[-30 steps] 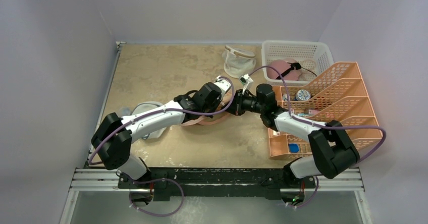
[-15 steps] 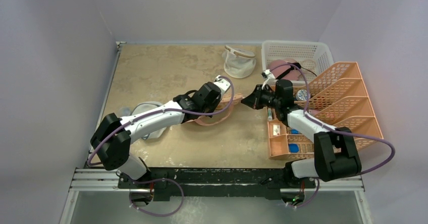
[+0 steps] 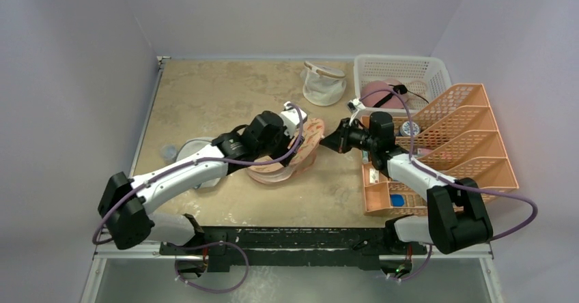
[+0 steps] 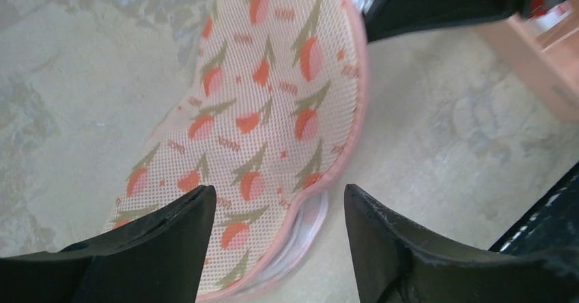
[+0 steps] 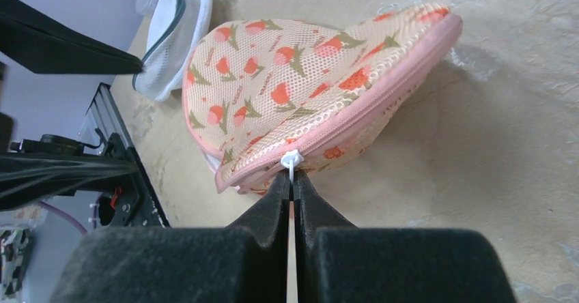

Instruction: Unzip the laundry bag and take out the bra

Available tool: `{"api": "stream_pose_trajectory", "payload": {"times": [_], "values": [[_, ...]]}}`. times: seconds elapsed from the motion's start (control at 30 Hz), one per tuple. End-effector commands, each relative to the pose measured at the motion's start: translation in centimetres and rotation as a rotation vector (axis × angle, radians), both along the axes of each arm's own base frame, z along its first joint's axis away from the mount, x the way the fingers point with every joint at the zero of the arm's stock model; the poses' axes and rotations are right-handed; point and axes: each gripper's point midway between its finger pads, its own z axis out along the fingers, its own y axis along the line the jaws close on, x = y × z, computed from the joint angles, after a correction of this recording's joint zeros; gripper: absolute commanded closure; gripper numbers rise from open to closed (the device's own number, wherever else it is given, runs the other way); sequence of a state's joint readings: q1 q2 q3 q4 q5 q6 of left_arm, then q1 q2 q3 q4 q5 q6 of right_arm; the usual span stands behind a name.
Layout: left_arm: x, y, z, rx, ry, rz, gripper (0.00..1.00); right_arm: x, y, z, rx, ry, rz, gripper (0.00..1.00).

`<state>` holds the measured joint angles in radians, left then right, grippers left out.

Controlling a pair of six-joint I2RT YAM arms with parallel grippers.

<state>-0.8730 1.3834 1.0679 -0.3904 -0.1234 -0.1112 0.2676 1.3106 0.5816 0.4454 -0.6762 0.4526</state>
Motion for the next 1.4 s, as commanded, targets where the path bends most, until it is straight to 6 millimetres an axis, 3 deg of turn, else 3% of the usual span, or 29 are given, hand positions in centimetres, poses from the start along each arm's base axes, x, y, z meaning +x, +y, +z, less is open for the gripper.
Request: {"api": "stream_pose_trajectory", "payload": {"times": [0.0, 0.13, 0.23, 0.3, 0.47, 0.57, 0.77, 0.97, 1.1, 1.37], "values": [[0.4, -2.2, 6.0, -0.212, -0.094, -0.025, 0.31, -0.3, 1.1, 1.8, 0.039, -0.064, 0.037, 1.00], [2.0, -3.8, 7.2, -0.188, -0.065, 0.050, 0.29, -0.9, 2.0, 2.2, 0.048, -0.068, 0.057, 1.00], [2.3, -5.6, 6.3, -0.186, -0.034, 0.023, 0.28, -1.0, 2.3, 2.6, 0.053, -0.071, 0.061, 1.00], [2.4, -6.8, 5.3, -0.169, 0.008, 0.010, 0.27, -1.1, 2.5, 2.7, 0.052, -0.069, 0.063, 1.00], [1.3, -8.4, 0.9, -0.126, 0.150, -0.027, 0.37, -1.4, 2.9, 3.0, 0.062, -0.069, 0.072, 1.00], [1.6, -7.6, 0.4, -0.128, 0.112, 0.000, 0.40, -1.5, 3.1, 2.9, 0.067, -0.061, 0.078, 1.00], [1.9, -6.7, -1.1, -0.076, 0.115, 0.037, 0.53, -1.6, 3.6, 3.1, 0.073, -0.054, 0.088, 1.00], [2.7, -5.2, -0.1, -0.038, 0.045, 0.077, 0.73, -1.6, 3.4, 2.7, 0.056, -0.047, 0.081, 1.00], [2.6, -4.6, 1.0, -0.041, 0.006, 0.062, 0.84, -2.8, 3.8, 3.3, 0.101, -0.028, 0.125, 1.00], [2.6, -2.9, 2.2, -0.021, -0.053, 0.077, 0.92, -2.1, 1.7, 3.1, 0.138, -0.024, 0.064, 1.00]]}}
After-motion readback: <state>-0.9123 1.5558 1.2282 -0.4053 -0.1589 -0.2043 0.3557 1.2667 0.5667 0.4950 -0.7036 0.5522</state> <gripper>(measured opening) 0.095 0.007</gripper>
